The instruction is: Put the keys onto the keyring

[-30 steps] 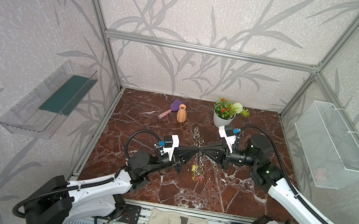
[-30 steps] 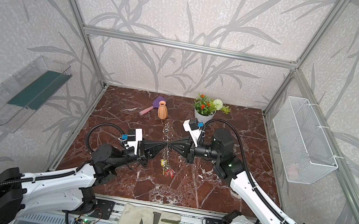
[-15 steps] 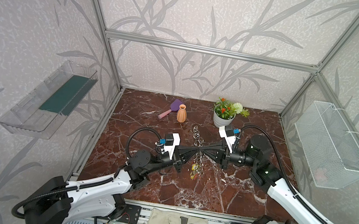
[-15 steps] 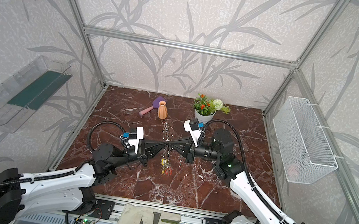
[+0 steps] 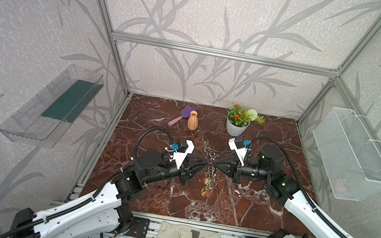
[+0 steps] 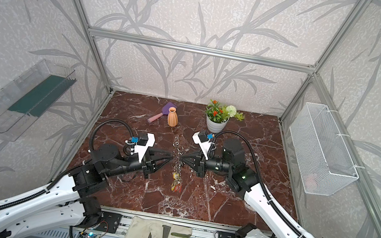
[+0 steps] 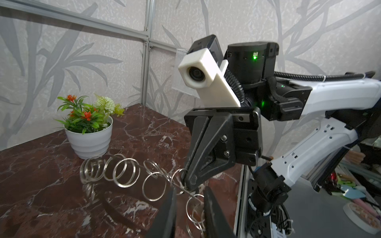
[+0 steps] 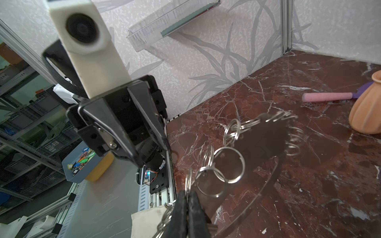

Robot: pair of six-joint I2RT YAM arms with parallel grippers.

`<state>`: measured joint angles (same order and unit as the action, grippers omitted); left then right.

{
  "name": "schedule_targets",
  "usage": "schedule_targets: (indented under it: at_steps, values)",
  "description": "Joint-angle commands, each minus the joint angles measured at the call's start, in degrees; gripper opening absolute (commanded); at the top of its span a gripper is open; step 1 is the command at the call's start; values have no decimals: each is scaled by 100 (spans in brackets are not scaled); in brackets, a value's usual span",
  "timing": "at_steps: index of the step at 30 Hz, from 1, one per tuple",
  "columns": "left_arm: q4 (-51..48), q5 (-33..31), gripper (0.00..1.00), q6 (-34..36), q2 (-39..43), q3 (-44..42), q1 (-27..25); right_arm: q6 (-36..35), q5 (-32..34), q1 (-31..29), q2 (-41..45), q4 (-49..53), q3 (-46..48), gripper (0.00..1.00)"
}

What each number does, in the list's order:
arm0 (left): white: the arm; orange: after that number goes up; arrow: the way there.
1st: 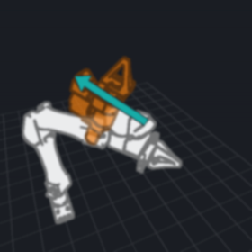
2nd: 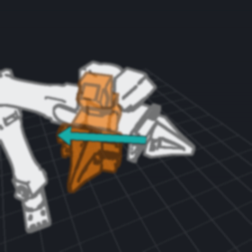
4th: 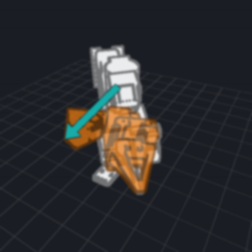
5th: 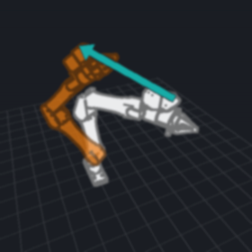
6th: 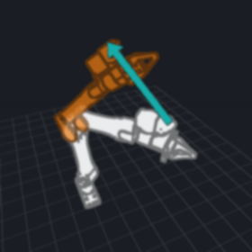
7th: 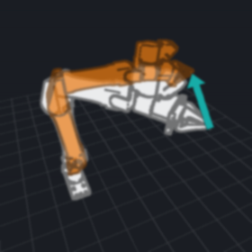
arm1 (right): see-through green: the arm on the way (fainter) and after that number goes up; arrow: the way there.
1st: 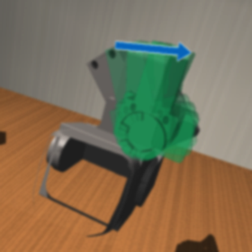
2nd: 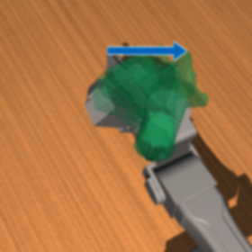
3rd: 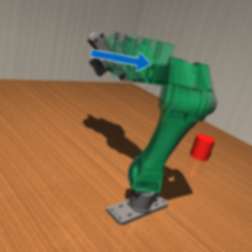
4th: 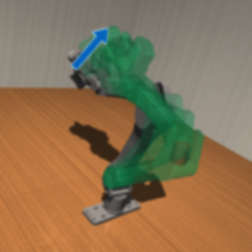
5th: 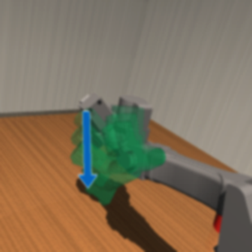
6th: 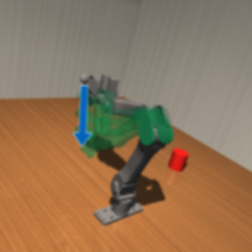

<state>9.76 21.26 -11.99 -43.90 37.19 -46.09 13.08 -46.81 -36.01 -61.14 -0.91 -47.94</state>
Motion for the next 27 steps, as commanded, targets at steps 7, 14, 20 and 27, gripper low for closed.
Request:
schedule_targets:
  at_steps: [7, 14, 20, 27]
  values:
    - [-3147, 1440, 35, 1710, -359, 1507, 722, -269, 75, -74, 199, 138, -295, 0]
    - [-4318, 2445, 49, 3176, -1216, 2532, 1022, -481, -51, -108, 148, 414, -434, 0]
    - [-4096, 2925, 54, 3372, -1736, 2840, 1018, -655, -179, -148, 61, 587, -541, 0]
    - [-4285, 3000, 48, 3550, -2141, 3202, 1022, -675, -329, -199, 63, 590, -515, 0]
